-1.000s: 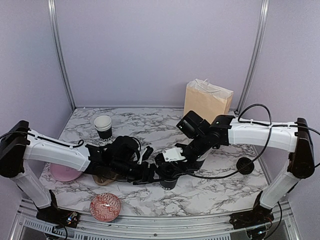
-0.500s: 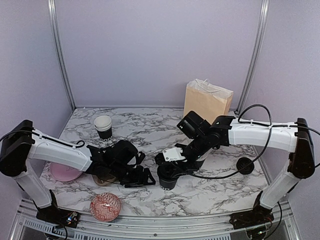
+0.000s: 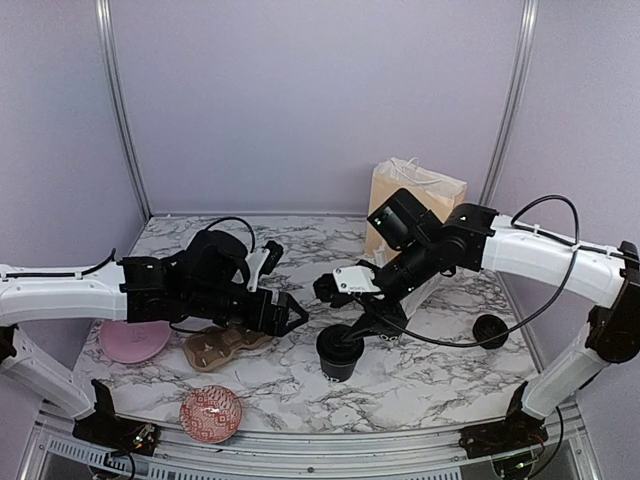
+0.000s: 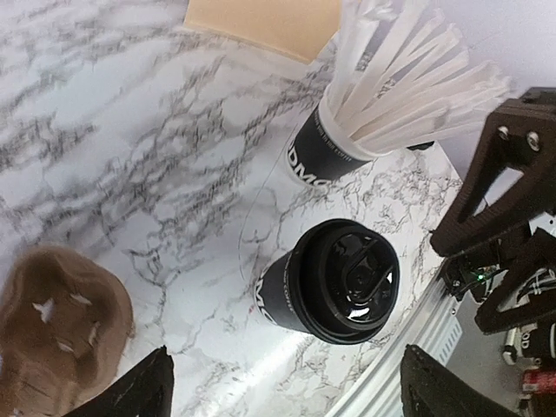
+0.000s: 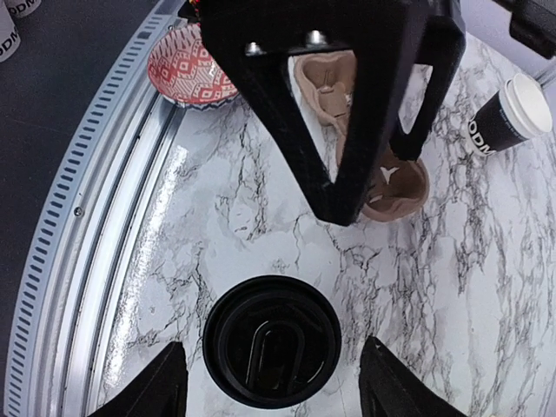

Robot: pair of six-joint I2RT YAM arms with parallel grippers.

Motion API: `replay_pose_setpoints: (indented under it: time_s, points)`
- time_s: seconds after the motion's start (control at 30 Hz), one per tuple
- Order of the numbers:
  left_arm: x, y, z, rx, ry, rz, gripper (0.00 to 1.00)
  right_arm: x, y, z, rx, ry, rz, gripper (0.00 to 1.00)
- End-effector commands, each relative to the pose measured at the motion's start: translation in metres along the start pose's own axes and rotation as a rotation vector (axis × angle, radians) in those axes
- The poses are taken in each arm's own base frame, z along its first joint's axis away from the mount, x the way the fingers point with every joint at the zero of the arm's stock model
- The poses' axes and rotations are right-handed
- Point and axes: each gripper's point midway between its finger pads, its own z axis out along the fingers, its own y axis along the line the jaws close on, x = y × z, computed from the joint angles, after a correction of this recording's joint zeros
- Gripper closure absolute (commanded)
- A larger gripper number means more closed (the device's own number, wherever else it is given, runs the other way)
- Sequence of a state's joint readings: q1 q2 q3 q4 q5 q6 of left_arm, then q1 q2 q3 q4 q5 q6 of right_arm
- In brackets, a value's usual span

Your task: Pack the takeout coffee

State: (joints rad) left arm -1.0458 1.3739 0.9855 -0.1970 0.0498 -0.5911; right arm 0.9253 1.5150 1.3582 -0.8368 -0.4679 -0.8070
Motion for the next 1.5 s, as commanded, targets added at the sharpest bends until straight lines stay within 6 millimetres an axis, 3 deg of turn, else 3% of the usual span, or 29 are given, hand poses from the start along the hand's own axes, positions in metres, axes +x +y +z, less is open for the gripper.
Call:
replay_pose_setpoints:
  time_s: [0.0, 0.13, 0.3, 0.57, 0.73, 0.87, 1.17, 1.47]
  points:
    - [-0.028, -0.003, -0.031, -0.077, -0.124, 0.322, 0.06, -0.025, -0.009, -0.044, 0.036, -0.095, 0.018, 0.35]
    - [-0.025, -0.028, -0.029, -0.001, -0.1, 0.525, 0.04, -0.028, -0.025, -0.078, 0.083, -0.154, 0.056, 0.37]
    - [-0.021, -0.04, -0.002, -0.017, -0.024, 0.696, 0.02, -0.025, -0.045, -0.121, 0.174, -0.214, 0.113, 0.37]
    - [0.001, -0.057, 0.038, 0.063, 0.141, 0.8, 0.02, -0.028, -0.061, -0.184, 0.341, -0.281, 0.127, 0.35]
    - [0.011, -0.064, 0.056, 0.116, 0.199, 0.8, 0.02, -0.012, -0.08, -0.212, 0.452, -0.282, 0.179, 0.35]
    - [0.02, -0.069, 0.067, 0.158, 0.237, 0.797, 0.02, -0.009, -0.08, -0.214, 0.457, -0.284, 0.187, 0.35]
    - [0.021, -0.054, 0.087, 0.066, 0.26, 0.802, 0.05, -0.005, -0.081, -0.209, 0.451, -0.278, 0.194, 0.35]
    - [0.022, -0.052, 0.094, 0.056, 0.27, 0.794, 0.12, -0.002, -0.082, -0.205, 0.443, -0.279, 0.198, 0.35]
